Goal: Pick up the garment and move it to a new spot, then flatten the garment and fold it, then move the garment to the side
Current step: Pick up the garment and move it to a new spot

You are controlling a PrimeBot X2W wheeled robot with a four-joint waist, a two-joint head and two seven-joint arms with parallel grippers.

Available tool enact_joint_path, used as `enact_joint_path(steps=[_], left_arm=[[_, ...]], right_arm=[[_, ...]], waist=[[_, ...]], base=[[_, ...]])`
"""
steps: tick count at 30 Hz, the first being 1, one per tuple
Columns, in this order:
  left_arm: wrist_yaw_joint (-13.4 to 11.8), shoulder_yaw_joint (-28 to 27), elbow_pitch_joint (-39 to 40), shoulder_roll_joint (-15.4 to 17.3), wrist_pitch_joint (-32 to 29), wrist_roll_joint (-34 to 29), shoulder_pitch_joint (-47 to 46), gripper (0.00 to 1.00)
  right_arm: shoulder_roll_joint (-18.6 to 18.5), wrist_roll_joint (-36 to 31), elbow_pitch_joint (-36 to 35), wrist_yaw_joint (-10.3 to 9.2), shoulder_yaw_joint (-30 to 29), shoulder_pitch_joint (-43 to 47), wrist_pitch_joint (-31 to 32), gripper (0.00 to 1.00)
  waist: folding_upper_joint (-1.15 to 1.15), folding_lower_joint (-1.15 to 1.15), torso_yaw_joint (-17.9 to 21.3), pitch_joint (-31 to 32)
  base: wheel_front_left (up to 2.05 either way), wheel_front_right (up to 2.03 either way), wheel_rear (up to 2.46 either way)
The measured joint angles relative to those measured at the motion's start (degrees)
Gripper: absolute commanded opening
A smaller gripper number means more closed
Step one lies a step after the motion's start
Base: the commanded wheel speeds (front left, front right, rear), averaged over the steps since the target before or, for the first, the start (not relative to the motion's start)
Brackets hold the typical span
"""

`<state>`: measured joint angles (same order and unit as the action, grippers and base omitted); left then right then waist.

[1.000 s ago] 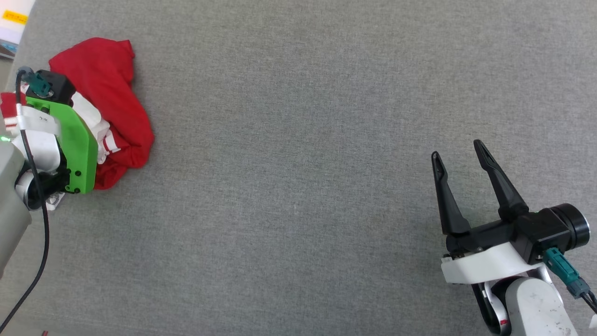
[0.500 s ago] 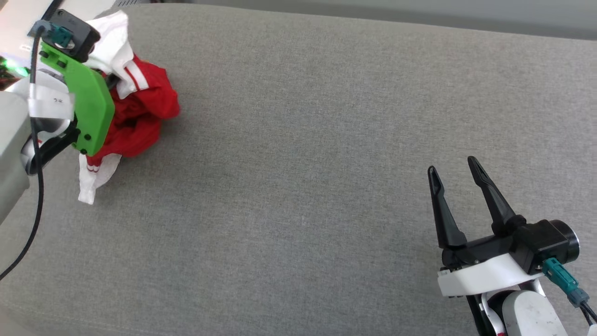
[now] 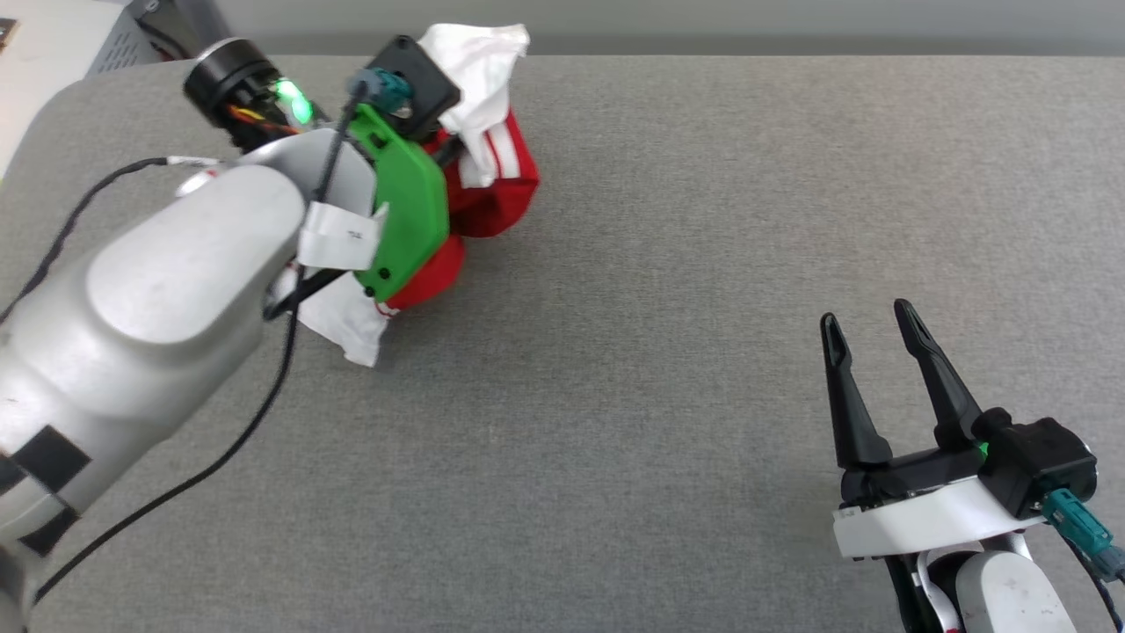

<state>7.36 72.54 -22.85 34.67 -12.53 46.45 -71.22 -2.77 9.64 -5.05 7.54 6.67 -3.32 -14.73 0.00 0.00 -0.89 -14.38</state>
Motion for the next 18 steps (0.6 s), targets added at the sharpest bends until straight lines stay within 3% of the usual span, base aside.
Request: enact_joint_path(steps=[9, 18], left_arm=[[0.0, 0.7, -0.1, -14.5, 1.0, -6.8, 1.7, 0.0], [0.0, 0.9, -2.6, -27.6, -2.6, -15.3, 14.4, 0.0]], right_arm=[[0.0, 1.4, -0.9, 0.0, -3.6, 0.0, 0.0, 1.0], [0.0, 2.6, -2.2, 0.0, -7.0, -0.3, 0.0, 1.0]], waist=[[0.0, 0.0, 5.6, -0.5], [0.0, 0.0, 9.2, -2.6]], base=[[0.0, 0.0, 0.0], [0.0, 0.0, 0.0]])
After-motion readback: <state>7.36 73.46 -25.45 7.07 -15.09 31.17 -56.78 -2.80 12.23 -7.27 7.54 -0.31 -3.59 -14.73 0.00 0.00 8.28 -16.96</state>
